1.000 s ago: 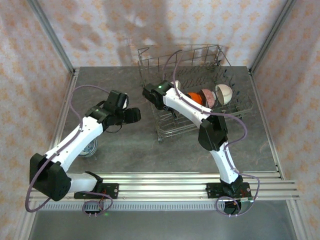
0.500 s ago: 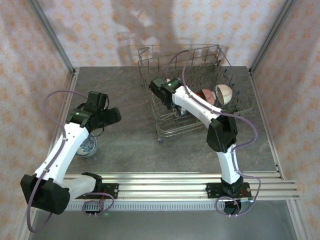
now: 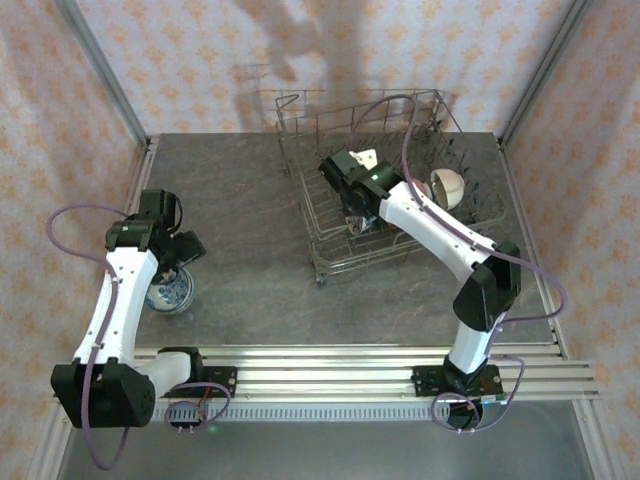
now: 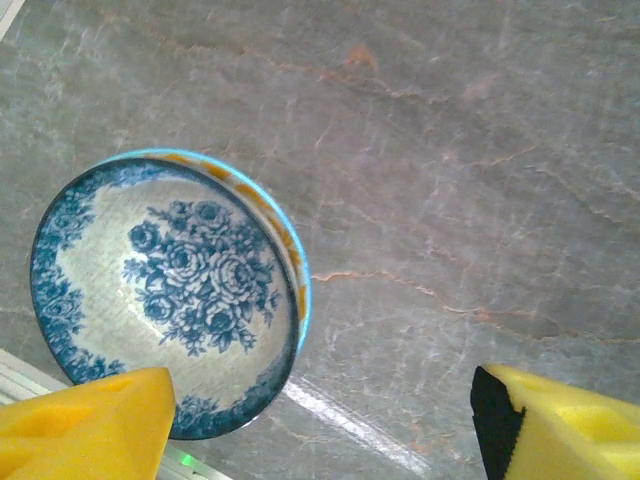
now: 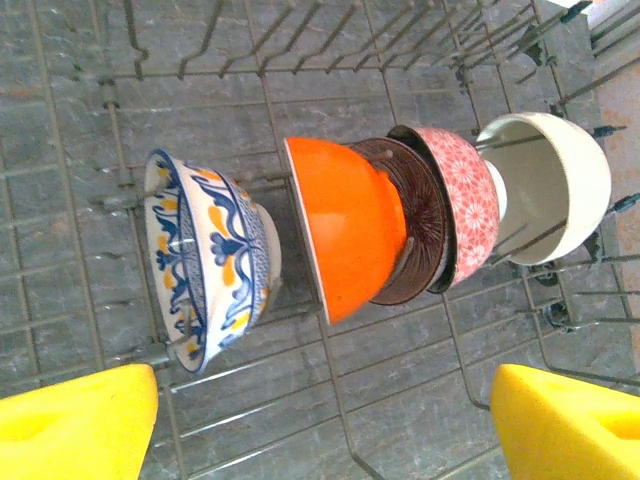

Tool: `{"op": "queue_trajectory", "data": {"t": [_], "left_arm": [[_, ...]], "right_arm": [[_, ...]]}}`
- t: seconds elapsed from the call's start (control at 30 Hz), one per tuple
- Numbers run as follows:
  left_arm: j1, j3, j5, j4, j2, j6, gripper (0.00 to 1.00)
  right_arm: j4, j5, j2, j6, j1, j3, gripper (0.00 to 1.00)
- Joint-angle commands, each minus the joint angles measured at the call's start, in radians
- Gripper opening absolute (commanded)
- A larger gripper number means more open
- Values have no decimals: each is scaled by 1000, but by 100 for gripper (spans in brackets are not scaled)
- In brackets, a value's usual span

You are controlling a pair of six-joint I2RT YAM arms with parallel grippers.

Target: Load the bowls into the dish rack

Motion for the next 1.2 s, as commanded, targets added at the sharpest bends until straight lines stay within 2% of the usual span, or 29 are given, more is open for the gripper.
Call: {"op": "queue_trajectory", "data": {"t": [0.0,0.2,0.33,0.77,1.07,1.17], "left_arm": [[43,-34,1,-37,21,44,77],[102,-71,58,22,59,90,65],[119,-91,90,70,92,110,62],[131,-126,133,137,139,141,44],[134,-128,150,143,114,134,23],[133,-132,165,148,102,127,19]], "right_arm": [[52,-2,-57,19,-10,-66,86],[49,12,-74,18,-12,-99,86],[36,27,-68,10,-12,-98,86],[31,16,-33,7,-12,-75,85],[30,20,-14,-1,-12,-69,85],[27,22,-5,-6,-12,-59,85]]}}
